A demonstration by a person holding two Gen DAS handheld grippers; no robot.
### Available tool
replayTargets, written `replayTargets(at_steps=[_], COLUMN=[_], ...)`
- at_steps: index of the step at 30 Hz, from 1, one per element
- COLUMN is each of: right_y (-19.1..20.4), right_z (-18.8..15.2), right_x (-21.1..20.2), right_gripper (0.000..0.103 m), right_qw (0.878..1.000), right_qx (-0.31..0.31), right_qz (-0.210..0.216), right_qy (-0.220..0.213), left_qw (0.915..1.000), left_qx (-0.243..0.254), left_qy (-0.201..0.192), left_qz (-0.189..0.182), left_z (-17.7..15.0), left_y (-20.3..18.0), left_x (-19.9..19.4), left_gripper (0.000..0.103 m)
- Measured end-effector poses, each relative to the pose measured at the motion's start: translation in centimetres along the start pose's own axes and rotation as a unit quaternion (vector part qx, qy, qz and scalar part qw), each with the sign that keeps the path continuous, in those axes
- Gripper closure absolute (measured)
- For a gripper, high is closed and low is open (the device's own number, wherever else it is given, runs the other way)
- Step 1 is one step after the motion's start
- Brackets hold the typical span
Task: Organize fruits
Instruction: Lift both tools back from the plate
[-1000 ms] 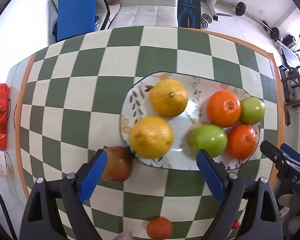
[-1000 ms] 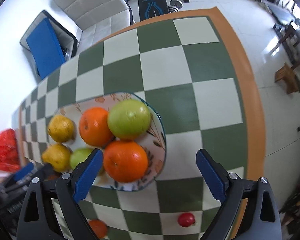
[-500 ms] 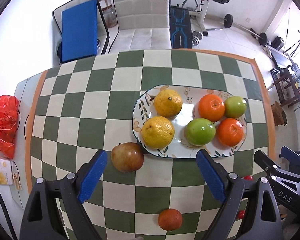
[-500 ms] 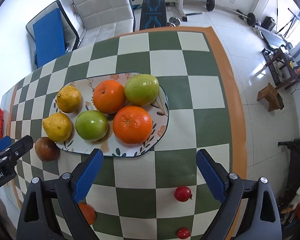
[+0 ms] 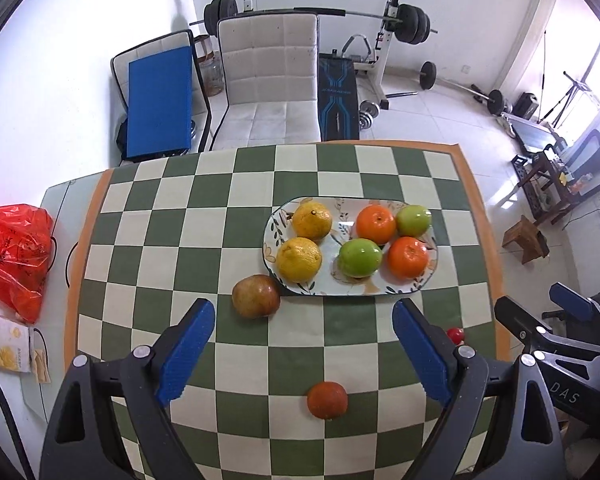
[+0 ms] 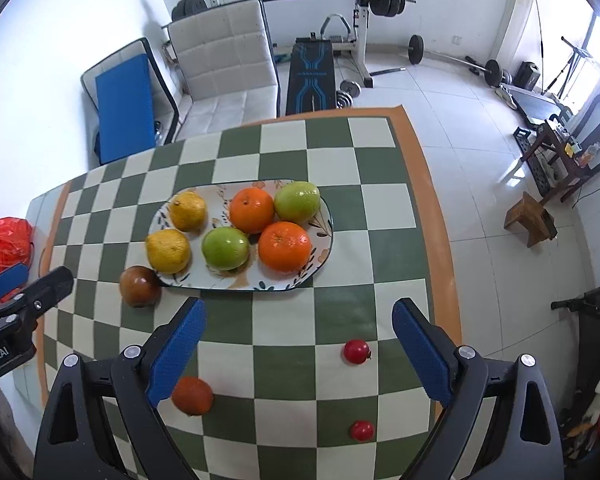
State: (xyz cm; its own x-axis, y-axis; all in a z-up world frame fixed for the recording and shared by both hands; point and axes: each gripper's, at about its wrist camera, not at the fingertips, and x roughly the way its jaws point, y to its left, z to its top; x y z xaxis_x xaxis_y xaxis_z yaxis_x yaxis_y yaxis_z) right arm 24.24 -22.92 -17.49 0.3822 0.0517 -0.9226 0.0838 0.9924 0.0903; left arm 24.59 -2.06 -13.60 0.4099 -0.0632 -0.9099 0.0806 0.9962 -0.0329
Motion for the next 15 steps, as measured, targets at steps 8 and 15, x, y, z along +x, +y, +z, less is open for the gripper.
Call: replayTargets(at_steps=[8,15], right_y=[0.8,1.0], right_z=[-1.8,-3.2], right_x=[-6.2,-10.7], right_gripper=[0.007,0.007], right_qw=[0.999,0.997], right_qx=[-0.017,-0.013], right_qz=[-0.002,0.002], right_qy=[-0.044,-0.072], left_qw=[0.9993,0.9987], left_qx=[0.017,0.02], left_qy=[-0.032,-0.046], left_qz=[0.006,-0.004], left_z=[-2.1,-2.7], left_y=[-0.9,-1.6], left_x=[-4.5,-7.0], left_gripper=[0.012,0.012])
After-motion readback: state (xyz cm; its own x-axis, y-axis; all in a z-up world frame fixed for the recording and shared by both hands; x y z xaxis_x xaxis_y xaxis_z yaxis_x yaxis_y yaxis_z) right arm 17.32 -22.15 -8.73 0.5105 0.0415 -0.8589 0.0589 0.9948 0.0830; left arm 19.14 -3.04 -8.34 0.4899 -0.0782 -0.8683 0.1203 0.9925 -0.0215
